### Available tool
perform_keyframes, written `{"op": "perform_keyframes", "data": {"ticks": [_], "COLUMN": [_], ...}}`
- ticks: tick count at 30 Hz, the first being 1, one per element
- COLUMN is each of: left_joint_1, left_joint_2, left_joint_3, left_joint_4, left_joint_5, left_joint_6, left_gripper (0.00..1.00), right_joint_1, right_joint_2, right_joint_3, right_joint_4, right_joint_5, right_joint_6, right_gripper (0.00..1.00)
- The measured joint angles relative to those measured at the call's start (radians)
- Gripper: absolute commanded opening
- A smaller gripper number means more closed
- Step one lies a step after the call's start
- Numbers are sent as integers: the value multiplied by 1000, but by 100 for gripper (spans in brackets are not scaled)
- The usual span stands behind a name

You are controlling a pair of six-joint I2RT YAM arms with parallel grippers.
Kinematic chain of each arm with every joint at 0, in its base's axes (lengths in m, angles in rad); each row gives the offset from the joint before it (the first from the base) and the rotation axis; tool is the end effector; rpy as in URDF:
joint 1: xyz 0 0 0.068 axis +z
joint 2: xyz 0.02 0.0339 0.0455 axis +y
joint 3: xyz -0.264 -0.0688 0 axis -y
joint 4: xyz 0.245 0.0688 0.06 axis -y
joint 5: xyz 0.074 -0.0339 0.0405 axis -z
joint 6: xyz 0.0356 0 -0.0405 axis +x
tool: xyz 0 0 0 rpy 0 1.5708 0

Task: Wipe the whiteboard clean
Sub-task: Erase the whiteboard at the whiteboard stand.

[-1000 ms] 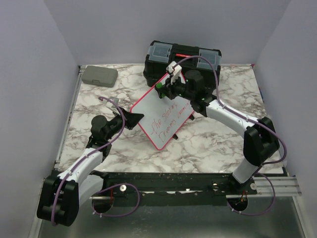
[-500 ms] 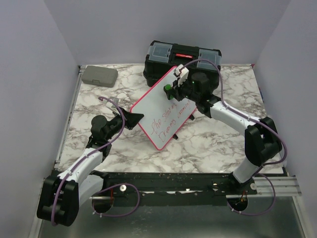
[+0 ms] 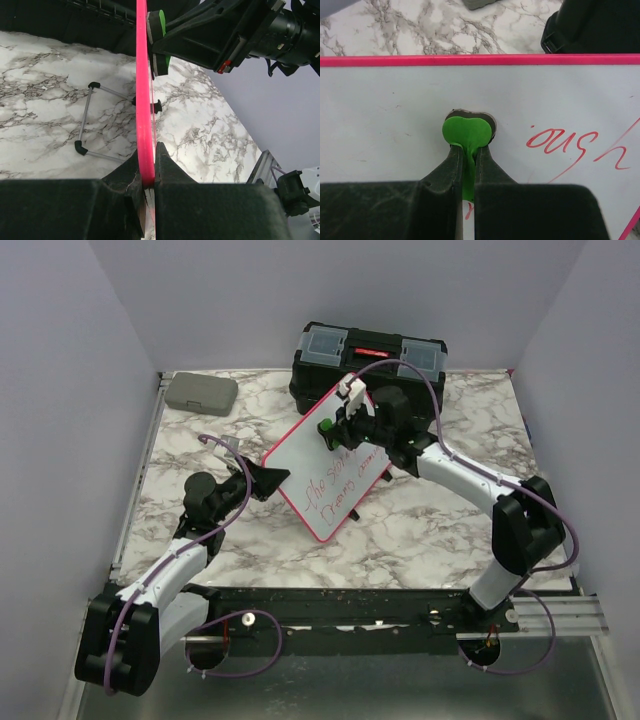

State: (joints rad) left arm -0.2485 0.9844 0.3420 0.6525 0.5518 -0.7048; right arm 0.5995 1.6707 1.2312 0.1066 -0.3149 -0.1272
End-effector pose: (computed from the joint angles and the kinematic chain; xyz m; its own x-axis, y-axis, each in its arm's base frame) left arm 0.1993 -0.0698 0.2357 -0.4574 -0.4531 -0.7651 0.5529 0.5289 -0.6438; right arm 0.3203 0.2323 0.2910 -0.1689 -0.2615 -0.9503 -0.8061 0.5915 -0.0195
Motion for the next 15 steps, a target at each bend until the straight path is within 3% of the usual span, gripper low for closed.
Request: {"op": "perform_keyframes", "data": {"ticks": [7, 15], "left_joint_1": [0, 0], "left_joint_2": [0, 0], "left_joint_3": [0, 0], "left_joint_4": [-2, -3], "left_joint_5": [-8, -6], "left_joint_6": [0, 1], "left_gripper": [0, 0], "right_joint_1": [-61, -101], "right_joint_2": [43, 48], "right_joint_3": [70, 22], "right_joint_4": [-26, 34], "right_joint_5": [6, -9], "right_joint_6": [44, 32], "right_gripper": [1, 1]}}
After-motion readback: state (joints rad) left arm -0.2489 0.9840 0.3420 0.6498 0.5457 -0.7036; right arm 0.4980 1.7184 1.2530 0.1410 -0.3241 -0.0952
